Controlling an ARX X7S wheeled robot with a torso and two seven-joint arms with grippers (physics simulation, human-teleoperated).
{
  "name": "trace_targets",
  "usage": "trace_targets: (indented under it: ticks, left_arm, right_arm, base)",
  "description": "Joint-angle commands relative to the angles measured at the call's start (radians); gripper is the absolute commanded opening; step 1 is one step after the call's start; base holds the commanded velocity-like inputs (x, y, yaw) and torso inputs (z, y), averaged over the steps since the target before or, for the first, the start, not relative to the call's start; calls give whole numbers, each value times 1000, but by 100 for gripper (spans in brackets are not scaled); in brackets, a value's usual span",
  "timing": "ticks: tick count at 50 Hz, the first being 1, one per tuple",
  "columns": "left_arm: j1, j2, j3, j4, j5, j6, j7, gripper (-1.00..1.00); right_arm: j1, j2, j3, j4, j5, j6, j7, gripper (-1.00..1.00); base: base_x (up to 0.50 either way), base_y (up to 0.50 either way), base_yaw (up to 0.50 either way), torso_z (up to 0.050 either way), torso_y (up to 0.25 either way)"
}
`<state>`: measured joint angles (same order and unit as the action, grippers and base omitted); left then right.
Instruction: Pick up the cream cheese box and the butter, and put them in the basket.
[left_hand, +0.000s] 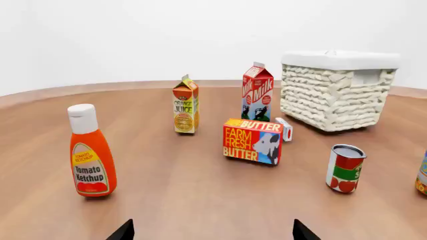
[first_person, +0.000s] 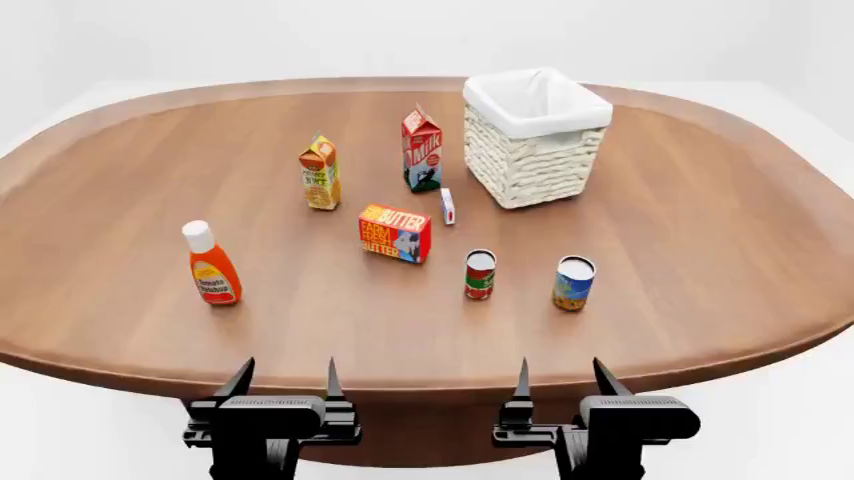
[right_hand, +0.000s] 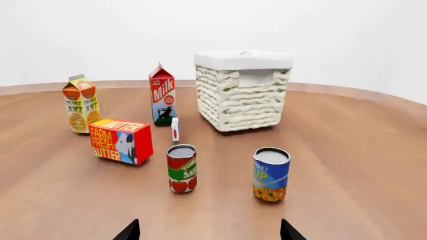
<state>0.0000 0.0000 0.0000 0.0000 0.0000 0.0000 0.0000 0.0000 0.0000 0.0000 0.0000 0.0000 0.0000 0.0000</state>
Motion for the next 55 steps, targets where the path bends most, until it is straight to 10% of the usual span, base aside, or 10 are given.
trace_targets:
  ticks: [1, 55]
  left_arm:
    - [-6, -16, 20, -16, -14, 7, -19, 100]
    - [81, -154, 56, 567, -146, -440, -113, 100]
  right_arm:
    - [2, 15, -24, 11, 15, -7, 17, 100]
    - [-90, 142, -115, -551, 109, 370, 130, 100]
  base:
    - [0, 0, 0, 0, 0]
    - [0, 0, 0, 0, 0]
